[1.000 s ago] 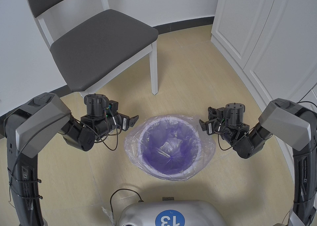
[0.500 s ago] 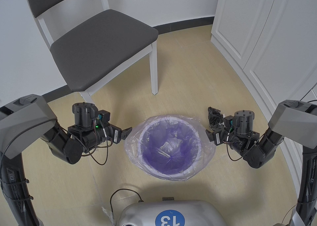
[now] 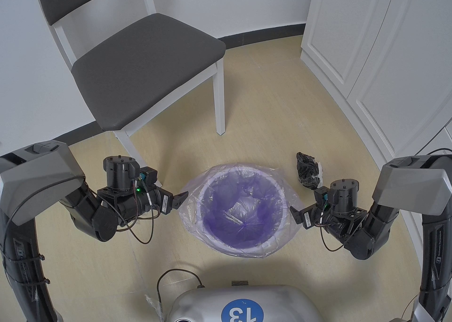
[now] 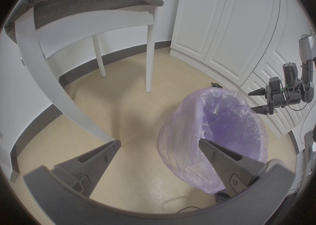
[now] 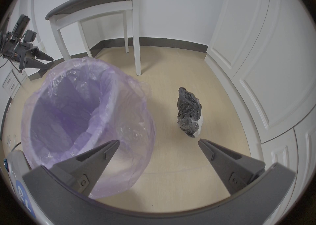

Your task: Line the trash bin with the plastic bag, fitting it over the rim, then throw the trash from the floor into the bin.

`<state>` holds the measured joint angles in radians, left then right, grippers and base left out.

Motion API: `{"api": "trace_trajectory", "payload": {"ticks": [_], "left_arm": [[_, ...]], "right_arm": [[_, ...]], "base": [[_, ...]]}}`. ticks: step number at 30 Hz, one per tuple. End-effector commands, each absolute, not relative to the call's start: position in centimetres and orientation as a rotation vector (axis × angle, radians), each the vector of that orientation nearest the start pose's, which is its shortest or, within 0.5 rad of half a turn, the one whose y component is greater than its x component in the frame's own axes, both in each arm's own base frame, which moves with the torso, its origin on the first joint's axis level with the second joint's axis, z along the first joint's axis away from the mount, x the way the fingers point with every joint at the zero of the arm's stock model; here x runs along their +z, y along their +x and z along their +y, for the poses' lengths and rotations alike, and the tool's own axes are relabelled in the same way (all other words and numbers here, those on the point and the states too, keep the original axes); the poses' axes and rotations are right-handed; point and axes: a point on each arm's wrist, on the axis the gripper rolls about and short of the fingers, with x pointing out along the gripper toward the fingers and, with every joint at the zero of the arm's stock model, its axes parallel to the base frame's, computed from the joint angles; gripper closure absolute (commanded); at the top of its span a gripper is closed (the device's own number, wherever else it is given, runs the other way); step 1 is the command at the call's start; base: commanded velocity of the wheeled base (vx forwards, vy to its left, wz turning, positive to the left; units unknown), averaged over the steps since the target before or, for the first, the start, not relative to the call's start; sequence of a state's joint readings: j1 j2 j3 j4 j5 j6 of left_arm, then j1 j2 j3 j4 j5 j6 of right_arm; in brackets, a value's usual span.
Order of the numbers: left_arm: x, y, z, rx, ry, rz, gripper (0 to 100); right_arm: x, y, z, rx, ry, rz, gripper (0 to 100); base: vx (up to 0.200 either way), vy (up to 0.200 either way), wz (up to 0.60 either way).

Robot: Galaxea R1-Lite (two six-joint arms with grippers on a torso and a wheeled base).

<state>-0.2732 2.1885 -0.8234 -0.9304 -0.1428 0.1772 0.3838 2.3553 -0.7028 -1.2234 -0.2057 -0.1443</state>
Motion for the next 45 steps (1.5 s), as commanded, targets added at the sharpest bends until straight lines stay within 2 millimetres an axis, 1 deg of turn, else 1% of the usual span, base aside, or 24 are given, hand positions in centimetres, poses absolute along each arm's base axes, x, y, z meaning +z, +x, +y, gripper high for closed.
{"api": "trace_trajectory", "payload": {"ticks": [1, 3, 4, 5, 7, 10, 15, 16, 22, 24, 25, 28, 31, 32, 40, 44, 45], "left_arm": [[2.4, 36.7, -10.6, -0.461, 0.199, 0.429, 0], [1.7, 37.0, -10.6, -0.464, 0.198, 0.432, 0], [1.7, 37.0, -10.6, -0.464, 0.198, 0.432, 0], [1.1, 37.4, -10.7, -0.464, 0.197, 0.438, 0], [0.6, 37.8, -10.6, -0.462, 0.197, 0.443, 0], [0.2, 38.4, -10.8, -0.468, 0.196, 0.438, 0], [-0.6, 39.3, -11.0, -0.475, 0.194, 0.439, 0], [-1.1, 39.8, -11.1, -0.474, 0.193, 0.439, 0], [-2.5, 41.0, -11.2, -0.470, 0.195, 0.445, 0], [-2.7, 41.4, -11.3, -0.470, 0.198, 0.449, 0], [-2.7, 41.5, -11.3, -0.470, 0.198, 0.449, 0], [-3.1, 41.9, -11.1, -0.464, 0.198, 0.474, 0], [-3.3, 42.1, -11.2, -0.464, 0.198, 0.477, 0], [-3.5, 42.4, -11.2, -0.461, 0.198, 0.474, 0], [-3.8, 42.2, -10.8, -0.448, 0.203, 0.490, 0], [-2.9, 42.0, -10.2, -0.434, 0.202, 0.474, 0], [-2.0, 41.9, -10.2, -0.432, 0.195, 0.453, 0]], "right_arm": [[-2.9, 34.4, 13.3, 0.206, -0.280, 0.430, 0], [-3.2, 34.8, 13.4, 0.205, -0.281, 0.430, 0], [-3.2, 34.8, 13.4, 0.205, -0.281, 0.430, 0], [-3.6, 35.2, 13.6, 0.205, -0.281, 0.430, 0], [-3.8, 35.6, 13.7, 0.205, -0.280, 0.422, 0], [-4.2, 36.3, 13.9, 0.203, -0.278, 0.417, 0], [-4.3, 37.4, 14.0, 0.198, -0.278, 0.420, 0], [-4.3, 37.9, 14.1, 0.202, -0.276, 0.421, 0], [-4.5, 39.4, 14.4, 0.210, -0.284, 0.467, 0], [-4.3, 40.2, 14.6, 0.208, -0.285, 0.472, 0], [-4.4, 40.2, 14.6, 0.209, -0.285, 0.474, 0], [-4.5, 41.6, 14.7, 0.199, -0.293, 0.500, 0], [-4.7, 42.2, 14.7, 0.199, -0.303, 0.515, 0], [-4.6, 42.7, 14.7, 0.201, -0.325, 0.539, 0], [-4.5, 42.9, 14.6, 0.213, -0.373, 0.591, 0], [-4.4, 42.4, 14.4, 0.214, -0.381, 0.593, 0], [-3.2, 42.0, 14.1, 0.208, -0.373, 0.575, 0]], "base": [[0.000, 0.000, 0.00], [0.000, 0.000, 0.00], [0.000, 0.000, 0.00], [0.000, 0.000, 0.00], [0.000, 0.000, 0.00], [0.000, 0.000, 0.00], [0.000, 0.000, 0.00], [0.000, 0.000, 0.00], [0.000, 0.000, 0.00], [0.000, 0.000, 0.00], [0.000, 0.000, 0.00], [0.000, 0.000, 0.00], [0.000, 0.000, 0.00], [0.000, 0.000, 0.00], [0.000, 0.000, 0.00], [0.000, 0.000, 0.00], [0.000, 0.000, 0.00]]}}
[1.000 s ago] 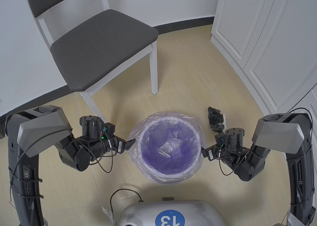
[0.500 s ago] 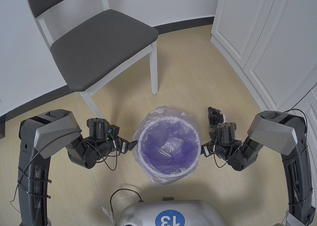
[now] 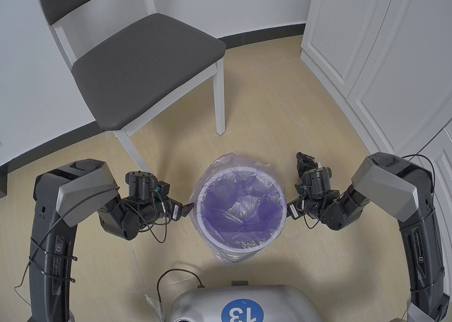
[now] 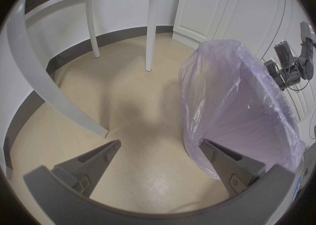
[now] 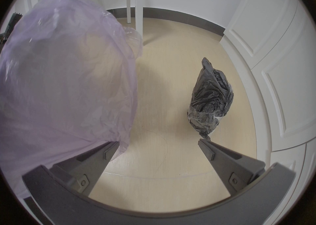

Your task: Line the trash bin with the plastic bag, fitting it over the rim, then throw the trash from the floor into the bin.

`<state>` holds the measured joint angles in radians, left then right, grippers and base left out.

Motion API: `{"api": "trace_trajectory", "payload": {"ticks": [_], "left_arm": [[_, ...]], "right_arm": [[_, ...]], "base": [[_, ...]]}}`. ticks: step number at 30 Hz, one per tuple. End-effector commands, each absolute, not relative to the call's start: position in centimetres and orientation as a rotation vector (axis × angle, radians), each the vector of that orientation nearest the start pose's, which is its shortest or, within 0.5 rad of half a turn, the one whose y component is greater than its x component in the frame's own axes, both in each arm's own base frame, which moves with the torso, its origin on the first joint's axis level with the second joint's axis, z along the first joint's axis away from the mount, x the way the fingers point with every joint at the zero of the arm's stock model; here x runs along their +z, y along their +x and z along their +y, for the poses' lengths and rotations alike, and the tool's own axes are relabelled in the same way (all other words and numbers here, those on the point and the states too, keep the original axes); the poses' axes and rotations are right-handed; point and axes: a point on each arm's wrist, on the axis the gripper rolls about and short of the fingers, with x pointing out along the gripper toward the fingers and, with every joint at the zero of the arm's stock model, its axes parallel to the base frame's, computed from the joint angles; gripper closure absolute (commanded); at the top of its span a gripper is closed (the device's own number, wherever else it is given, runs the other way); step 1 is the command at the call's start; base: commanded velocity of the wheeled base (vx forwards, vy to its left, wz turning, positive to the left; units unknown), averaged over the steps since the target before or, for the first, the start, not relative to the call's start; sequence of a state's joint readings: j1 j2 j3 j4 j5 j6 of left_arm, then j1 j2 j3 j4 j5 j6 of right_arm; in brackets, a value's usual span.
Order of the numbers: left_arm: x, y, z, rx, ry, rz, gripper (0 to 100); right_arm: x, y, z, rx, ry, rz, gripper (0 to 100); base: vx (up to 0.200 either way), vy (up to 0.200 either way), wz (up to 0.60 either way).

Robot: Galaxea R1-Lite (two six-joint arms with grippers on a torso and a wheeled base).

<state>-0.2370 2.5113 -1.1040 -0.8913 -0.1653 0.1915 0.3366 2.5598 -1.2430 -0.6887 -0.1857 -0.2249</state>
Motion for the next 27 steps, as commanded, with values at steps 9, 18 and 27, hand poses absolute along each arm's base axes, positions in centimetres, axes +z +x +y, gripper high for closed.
{"api": "trace_trajectory", "payload": {"ticks": [9, 18, 27], "left_arm": [[2.4, 39.7, -10.4, -0.440, 0.176, 0.375, 0], [5.3, 37.8, -9.8, -0.428, 0.174, 0.342, 0], [6.5, 38.5, -11.0, -0.434, 0.175, 0.302, 0]], "right_arm": [[1.7, 39.5, 11.4, 0.172, -0.374, 0.524, 0], [3.6, 38.6, 11.1, 0.155, -0.338, 0.420, 0], [2.6, 38.0, 11.6, 0.176, -0.352, 0.429, 0]], "base": [[0.000, 0.000, 0.00], [0.000, 0.000, 0.00], [0.000, 0.000, 0.00]]}}
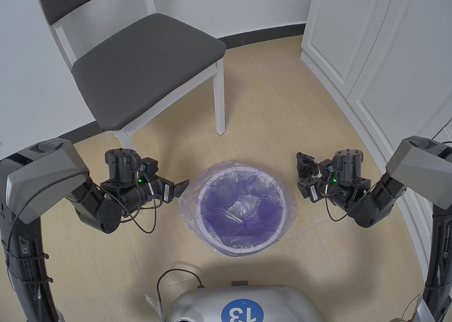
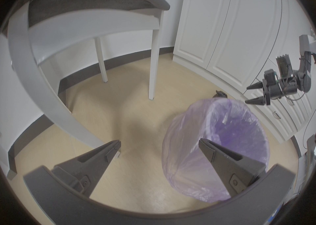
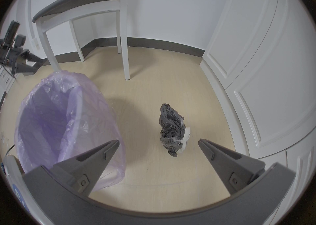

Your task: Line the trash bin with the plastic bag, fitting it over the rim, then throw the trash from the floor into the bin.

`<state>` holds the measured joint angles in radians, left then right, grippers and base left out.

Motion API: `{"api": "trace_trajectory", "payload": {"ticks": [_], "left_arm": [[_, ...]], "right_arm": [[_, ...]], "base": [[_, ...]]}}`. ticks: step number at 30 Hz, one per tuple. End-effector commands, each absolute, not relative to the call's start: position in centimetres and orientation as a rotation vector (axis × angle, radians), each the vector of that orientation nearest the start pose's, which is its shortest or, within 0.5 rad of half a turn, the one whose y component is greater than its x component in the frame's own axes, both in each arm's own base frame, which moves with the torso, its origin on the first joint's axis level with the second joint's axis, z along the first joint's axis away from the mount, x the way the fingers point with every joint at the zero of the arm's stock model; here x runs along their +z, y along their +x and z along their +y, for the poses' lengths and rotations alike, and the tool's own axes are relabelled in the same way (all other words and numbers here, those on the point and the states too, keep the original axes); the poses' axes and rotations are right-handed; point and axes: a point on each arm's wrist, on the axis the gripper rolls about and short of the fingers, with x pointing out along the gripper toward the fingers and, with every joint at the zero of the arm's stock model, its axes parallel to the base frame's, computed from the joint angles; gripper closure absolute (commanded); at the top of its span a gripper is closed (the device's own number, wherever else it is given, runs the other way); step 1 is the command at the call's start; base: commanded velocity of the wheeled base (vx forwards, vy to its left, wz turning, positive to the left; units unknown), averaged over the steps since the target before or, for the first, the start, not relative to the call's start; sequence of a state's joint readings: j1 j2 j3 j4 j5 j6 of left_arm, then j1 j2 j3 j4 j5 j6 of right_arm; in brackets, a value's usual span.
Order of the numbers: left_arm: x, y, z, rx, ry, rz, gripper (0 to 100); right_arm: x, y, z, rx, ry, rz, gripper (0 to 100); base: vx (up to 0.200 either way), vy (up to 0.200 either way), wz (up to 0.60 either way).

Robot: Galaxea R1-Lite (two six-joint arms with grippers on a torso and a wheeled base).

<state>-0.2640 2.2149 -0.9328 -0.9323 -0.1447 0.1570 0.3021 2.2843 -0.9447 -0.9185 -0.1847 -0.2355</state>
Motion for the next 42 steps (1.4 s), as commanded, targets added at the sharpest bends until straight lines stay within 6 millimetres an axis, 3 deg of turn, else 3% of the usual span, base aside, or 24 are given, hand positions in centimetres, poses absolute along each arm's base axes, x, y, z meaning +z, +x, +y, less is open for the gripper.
{"api": "trace_trajectory", "payload": {"ticks": [1, 9, 14, 21, 24, 28, 31, 36, 37, 42], "left_arm": [[6.4, 38.5, -11.1, -0.434, 0.175, 0.305, 0], [5.1, 38.1, -10.3, -0.421, 0.173, 0.340, 0], [4.9, 38.0, -9.7, -0.405, 0.154, 0.356, 0], [3.9, 37.9, -9.7, -0.384, 0.147, 0.351, 0], [3.3, 37.9, -9.8, -0.365, 0.152, 0.364, 0], [2.7, 37.9, -10.3, -0.373, 0.156, 0.377, 0], [2.6, 37.8, -10.5, -0.367, 0.160, 0.377, 0], [2.7, 37.6, -10.4, -0.365, 0.159, 0.368, 0], [2.7, 37.4, -10.3, -0.365, 0.159, 0.363, 0], [2.4, 37.0, -10.1, -0.359, 0.145, 0.346, 0]], "right_arm": [[2.4, 37.9, 11.6, 0.178, -0.355, 0.436, 0], [-1.5, 38.2, 12.0, 0.272, -0.382, 0.524, 0], [-2.4, 38.5, 12.7, 0.363, -0.383, 0.534, 0], [-5.5, 43.4, 11.5, 0.367, -0.429, 0.531, 0], [-4.7, 45.4, 11.0, 0.379, -0.411, 0.512, 0], [-5.1, 48.0, 10.5, 0.348, -0.404, 0.464, 0], [-4.7, 48.9, 10.6, 0.348, -0.400, 0.469, 0], [-4.5, 48.5, 10.4, 0.346, -0.395, 0.481, 0], [-3.1, 47.4, 10.1, 0.343, -0.395, 0.472, 0], [-1.0, 44.4, 9.4, 0.338, -0.393, 0.443, 0]], "base": [[0.000, 0.000, 0.00], [0.000, 0.000, 0.00], [0.000, 0.000, 0.00], [0.000, 0.000, 0.00], [0.000, 0.000, 0.00], [0.000, 0.000, 0.00], [0.000, 0.000, 0.00], [0.000, 0.000, 0.00], [0.000, 0.000, 0.00], [0.000, 0.000, 0.00]]}}
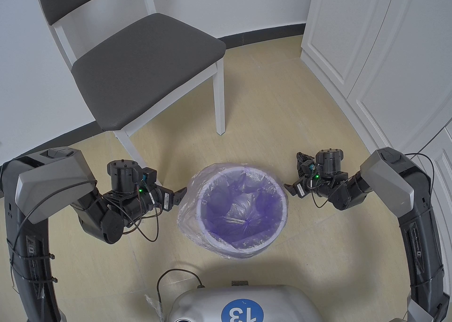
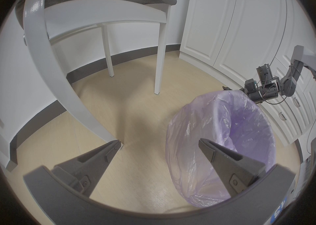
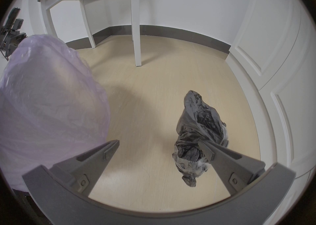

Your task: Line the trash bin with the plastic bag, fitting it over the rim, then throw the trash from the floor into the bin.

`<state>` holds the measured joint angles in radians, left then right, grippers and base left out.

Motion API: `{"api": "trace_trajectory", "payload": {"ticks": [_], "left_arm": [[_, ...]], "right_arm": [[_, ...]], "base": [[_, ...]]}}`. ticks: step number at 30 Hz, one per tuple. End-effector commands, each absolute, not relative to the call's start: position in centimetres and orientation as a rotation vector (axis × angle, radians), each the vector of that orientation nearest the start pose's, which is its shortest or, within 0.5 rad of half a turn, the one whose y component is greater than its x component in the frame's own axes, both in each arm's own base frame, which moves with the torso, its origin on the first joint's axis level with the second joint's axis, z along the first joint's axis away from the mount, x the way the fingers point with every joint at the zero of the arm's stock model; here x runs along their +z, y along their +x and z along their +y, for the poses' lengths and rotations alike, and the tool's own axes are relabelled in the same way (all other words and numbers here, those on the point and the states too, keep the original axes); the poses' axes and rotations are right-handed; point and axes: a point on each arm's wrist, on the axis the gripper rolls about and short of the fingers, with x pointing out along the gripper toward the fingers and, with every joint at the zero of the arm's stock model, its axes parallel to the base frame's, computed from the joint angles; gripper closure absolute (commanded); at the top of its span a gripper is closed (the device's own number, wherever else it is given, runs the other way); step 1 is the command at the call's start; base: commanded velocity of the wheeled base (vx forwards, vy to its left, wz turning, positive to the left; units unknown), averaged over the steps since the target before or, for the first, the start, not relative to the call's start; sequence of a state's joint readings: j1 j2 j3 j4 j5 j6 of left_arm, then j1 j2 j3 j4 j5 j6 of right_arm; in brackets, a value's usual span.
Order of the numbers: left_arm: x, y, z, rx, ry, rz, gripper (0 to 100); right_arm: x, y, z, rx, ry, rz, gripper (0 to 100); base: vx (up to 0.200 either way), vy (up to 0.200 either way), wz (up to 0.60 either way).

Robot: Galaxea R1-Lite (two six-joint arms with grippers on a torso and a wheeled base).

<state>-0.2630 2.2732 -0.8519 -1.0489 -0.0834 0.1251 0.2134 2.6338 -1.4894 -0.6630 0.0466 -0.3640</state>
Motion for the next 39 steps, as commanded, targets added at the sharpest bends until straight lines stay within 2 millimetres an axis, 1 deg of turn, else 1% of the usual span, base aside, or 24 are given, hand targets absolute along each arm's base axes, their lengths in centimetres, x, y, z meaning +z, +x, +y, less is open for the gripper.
{"api": "trace_trajectory", "payload": {"ticks": [1, 2, 3, 5, 9, 10, 11, 13, 15, 17, 19, 21, 22, 23, 25, 29, 33, 39], "left_arm": [[2.4, 37.0, -10.1, -0.359, 0.145, 0.346, 0], [2.5, 37.0, -9.9, -0.352, 0.131, 0.337, 0], [2.7, 37.0, -9.7, -0.343, 0.113, 0.322, 0], [3.1, 37.2, -9.4, -0.334, 0.101, 0.298, 0], [4.0, 37.5, -9.4, -0.344, 0.093, 0.263, 0], [4.0, 37.6, -9.5, -0.347, 0.091, 0.258, 0], [4.3, 37.8, -9.8, -0.351, 0.071, 0.246, 0], [4.7, 37.8, -10.4, -0.367, 0.018, 0.231, 0], [5.1, 37.7, -10.3, -0.371, -0.017, 0.209, 0], [4.8, 37.5, -9.8, -0.365, -0.027, 0.204, 0], [4.1, 36.7, -8.7, -0.345, -0.030, 0.227, 0], [2.9, 35.4, -8.0, -0.356, -0.033, 0.263, 0], [2.8, 35.3, -7.9, -0.359, -0.033, 0.267, 0], [2.1, 34.4, -7.5, -0.369, -0.034, 0.288, 0], [0.9, 33.5, -6.9, -0.376, -0.034, 0.323, 0], [-0.6, 32.3, -6.3, -0.419, -0.036, 0.383, 0], [-1.7, 31.9, -6.3, -0.468, -0.014, 0.416, 0], [-3.2, 32.1, -7.0, -0.489, -0.004, 0.428, 0]], "right_arm": [[-1.0, 44.4, 9.4, 0.338, -0.393, 0.443, 0], [-0.4, 43.2, 9.3, 0.338, -0.394, 0.427, 0], [0.3, 41.7, 8.9, 0.334, -0.393, 0.406, 0], [0.9, 40.1, 8.5, 0.323, -0.392, 0.389, 0], [2.1, 37.3, 7.9, 0.285, -0.392, 0.341, 0], [2.3, 37.0, 7.8, 0.278, -0.392, 0.334, 0], [3.0, 35.9, 7.6, 0.247, -0.377, 0.308, 0], [3.5, 34.8, 7.7, 0.209, -0.316, 0.283, 0], [3.6, 33.8, 8.1, 0.168, -0.258, 0.267, 0], [3.3, 32.7, 8.4, 0.120, -0.227, 0.254, 0], [3.0, 31.6, 8.6, 0.091, -0.208, 0.235, 0], [2.5, 30.3, 9.0, 0.072, -0.174, 0.224, 0], [2.5, 30.2, 9.0, 0.071, -0.174, 0.227, 0], [2.3, 29.5, 9.0, 0.049, -0.148, 0.248, 0], [2.7, 28.9, 9.1, 0.019, -0.090, 0.252, 0], [2.9, 28.6, 9.0, -0.010, 0.001, 0.254, 0], [2.6, 28.4, 8.9, -0.053, 0.066, 0.262, 0], [2.2, 27.9, 8.9, -0.066, 0.173, 0.283, 0]], "base": [[0.000, 0.000, 0.00], [0.000, 0.000, 0.00], [0.000, 0.000, 0.00], [0.000, 0.000, 0.00], [0.000, 0.000, 0.00], [0.000, 0.000, 0.00], [0.000, 0.000, 0.00], [0.000, 0.000, 0.00], [0.000, 0.000, 0.00], [0.000, 0.000, 0.00], [0.000, 0.000, 0.00], [0.000, 0.000, 0.00], [0.000, 0.000, 0.00], [0.000, 0.000, 0.00], [0.000, 0.000, 0.00], [0.000, 0.000, 0.00], [0.000, 0.000, 0.00], [0.000, 0.000, 0.00]]}}
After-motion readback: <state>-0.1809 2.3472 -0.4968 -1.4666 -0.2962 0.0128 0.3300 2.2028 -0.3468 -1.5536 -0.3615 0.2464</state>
